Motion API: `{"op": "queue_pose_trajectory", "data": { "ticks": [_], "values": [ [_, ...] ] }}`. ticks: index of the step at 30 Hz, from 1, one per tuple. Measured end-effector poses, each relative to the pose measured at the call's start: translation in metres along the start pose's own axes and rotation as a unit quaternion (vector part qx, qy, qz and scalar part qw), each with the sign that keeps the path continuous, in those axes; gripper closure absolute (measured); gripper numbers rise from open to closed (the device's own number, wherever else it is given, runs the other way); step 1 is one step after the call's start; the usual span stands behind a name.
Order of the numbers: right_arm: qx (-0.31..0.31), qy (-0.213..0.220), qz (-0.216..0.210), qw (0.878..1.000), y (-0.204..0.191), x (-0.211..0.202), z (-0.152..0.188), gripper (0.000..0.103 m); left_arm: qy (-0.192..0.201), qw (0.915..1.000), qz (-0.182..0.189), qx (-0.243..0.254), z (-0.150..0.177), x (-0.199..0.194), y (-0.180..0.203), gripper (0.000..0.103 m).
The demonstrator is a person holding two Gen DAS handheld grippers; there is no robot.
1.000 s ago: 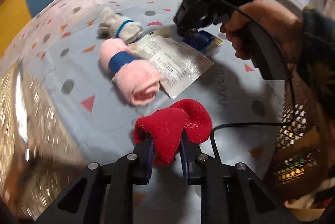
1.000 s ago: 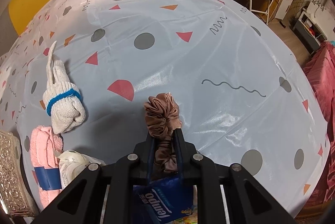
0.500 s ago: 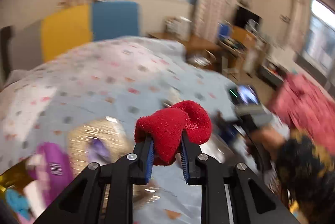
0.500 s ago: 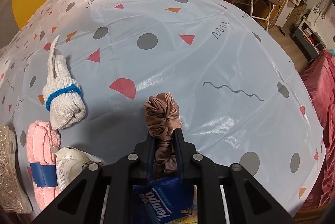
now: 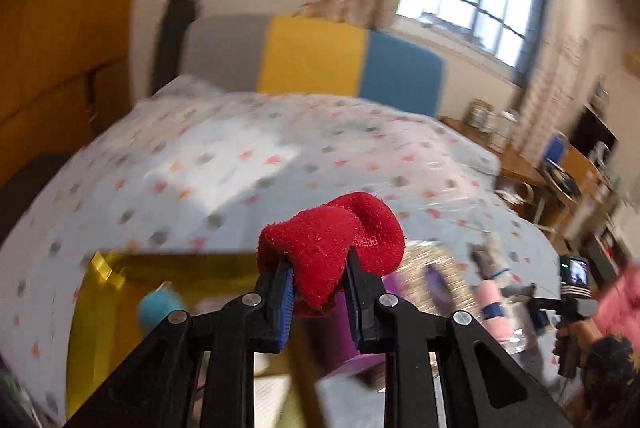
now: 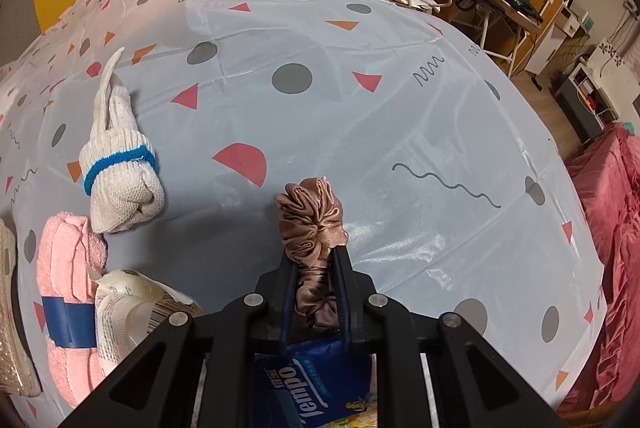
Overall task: Organize soft objects
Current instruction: 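Carry the red item into the gold tray and open the left tool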
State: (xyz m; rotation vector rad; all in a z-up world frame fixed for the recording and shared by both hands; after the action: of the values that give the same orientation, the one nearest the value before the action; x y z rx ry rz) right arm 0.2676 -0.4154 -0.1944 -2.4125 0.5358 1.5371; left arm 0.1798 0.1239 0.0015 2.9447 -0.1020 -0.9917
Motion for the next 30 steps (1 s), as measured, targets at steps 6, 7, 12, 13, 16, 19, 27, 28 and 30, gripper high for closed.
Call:
{"op": "queue_pose_trajectory", "data": {
  "ticks": [6,7,12,13,16,19,27,28,30],
  "values": [
    [-0.012,0.005,0.009,1.0,-0.005,-0.003,0.005,0.086,-0.061,0.9931,-0.028,-0.097,0.07,0.009,-0.074,0.08],
    [-0.013,0.006,0.011,1.0,-0.006,-0.004,0.005,0.086,-0.066,0.9918,-0.029,-0.105,0.075,0.011,-0.078,0.08],
    [-0.022,0.009,0.02,1.0,-0.01,-0.006,0.007,0.087,-0.089,0.9883,-0.023,-0.122,0.084,0.036,-0.082,0.076],
    [-0.023,0.009,0.022,0.999,-0.011,-0.007,0.008,0.087,-0.093,0.9878,-0.023,-0.123,0.083,0.041,-0.08,0.074],
    [-0.023,0.01,0.023,0.999,-0.013,-0.008,0.01,0.087,-0.102,0.9889,-0.025,-0.104,0.078,0.056,-0.073,0.056],
    [-0.022,0.008,0.022,0.999,-0.014,-0.009,0.011,0.087,-0.1,0.9895,-0.041,-0.096,0.078,0.056,-0.07,0.048],
    [-0.023,0.008,0.019,1.0,-0.009,-0.005,0.007,0.087,-0.095,0.9925,-0.067,-0.037,0.098,0.034,-0.045,0.044],
    [-0.023,0.008,0.019,1.0,-0.009,-0.005,0.006,0.087,-0.095,0.9927,-0.067,-0.031,0.101,0.031,-0.041,0.044],
    [-0.024,0.008,0.018,1.0,-0.009,-0.004,0.006,0.087,-0.092,0.9934,-0.068,-0.016,0.105,0.024,-0.033,0.042]
  ]
}}
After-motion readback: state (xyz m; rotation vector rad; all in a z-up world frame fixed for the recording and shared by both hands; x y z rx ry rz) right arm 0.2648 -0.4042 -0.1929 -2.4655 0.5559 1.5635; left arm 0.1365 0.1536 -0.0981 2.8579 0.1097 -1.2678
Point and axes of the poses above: each gripper's, at about its wrist camera, not at the fingertips, and x roughly the way its jaws point, y to its right, z to its underside, the point moved 10 cm from there along x, roughly the way its jaws point, and after that the axes turned 11 degrees about x, right-handed, at the moved point
